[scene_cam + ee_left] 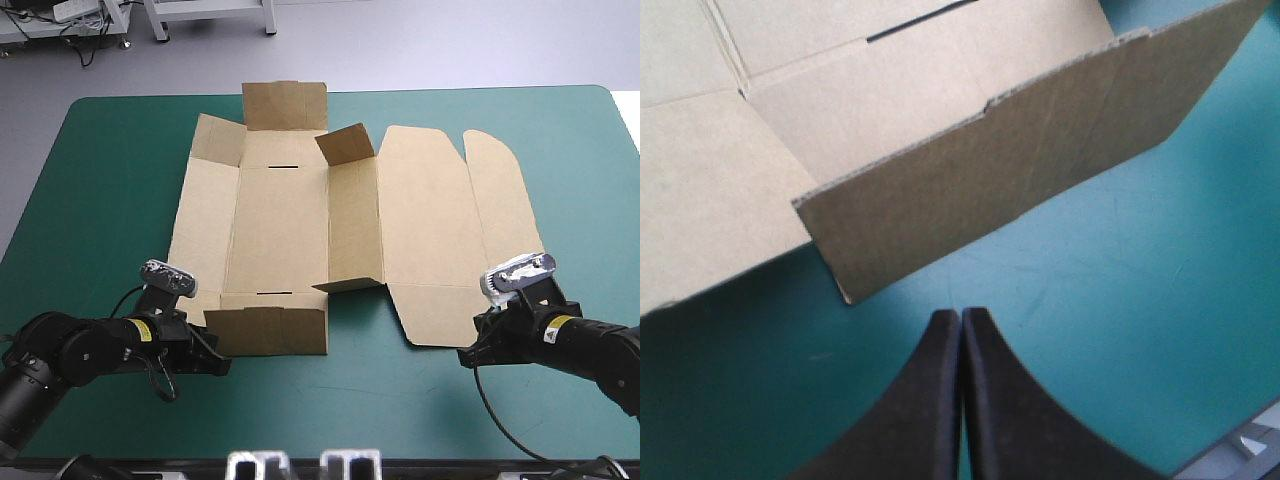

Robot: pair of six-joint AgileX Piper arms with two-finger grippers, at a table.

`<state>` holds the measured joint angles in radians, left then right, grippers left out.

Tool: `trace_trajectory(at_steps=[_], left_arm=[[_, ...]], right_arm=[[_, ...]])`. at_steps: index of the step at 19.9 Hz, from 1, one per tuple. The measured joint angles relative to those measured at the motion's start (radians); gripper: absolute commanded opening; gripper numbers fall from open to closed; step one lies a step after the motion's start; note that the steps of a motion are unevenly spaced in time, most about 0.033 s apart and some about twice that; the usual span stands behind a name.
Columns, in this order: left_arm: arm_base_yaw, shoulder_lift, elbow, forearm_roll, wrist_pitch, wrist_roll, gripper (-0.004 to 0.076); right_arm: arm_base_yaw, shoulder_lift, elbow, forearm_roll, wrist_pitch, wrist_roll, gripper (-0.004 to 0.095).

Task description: Fold the box

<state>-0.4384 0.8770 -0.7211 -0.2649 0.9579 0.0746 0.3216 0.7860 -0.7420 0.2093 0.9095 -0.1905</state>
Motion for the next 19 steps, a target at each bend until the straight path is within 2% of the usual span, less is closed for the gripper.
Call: trace_trajectory(at_steps=[19], left_arm=[[0.0, -0.085, 0.0, -0.033, -0.013, 0.023, -0.001]], right_arm=[[0.0, 0.0, 0.0, 0.0, 0.0, 0.0, -0.002]])
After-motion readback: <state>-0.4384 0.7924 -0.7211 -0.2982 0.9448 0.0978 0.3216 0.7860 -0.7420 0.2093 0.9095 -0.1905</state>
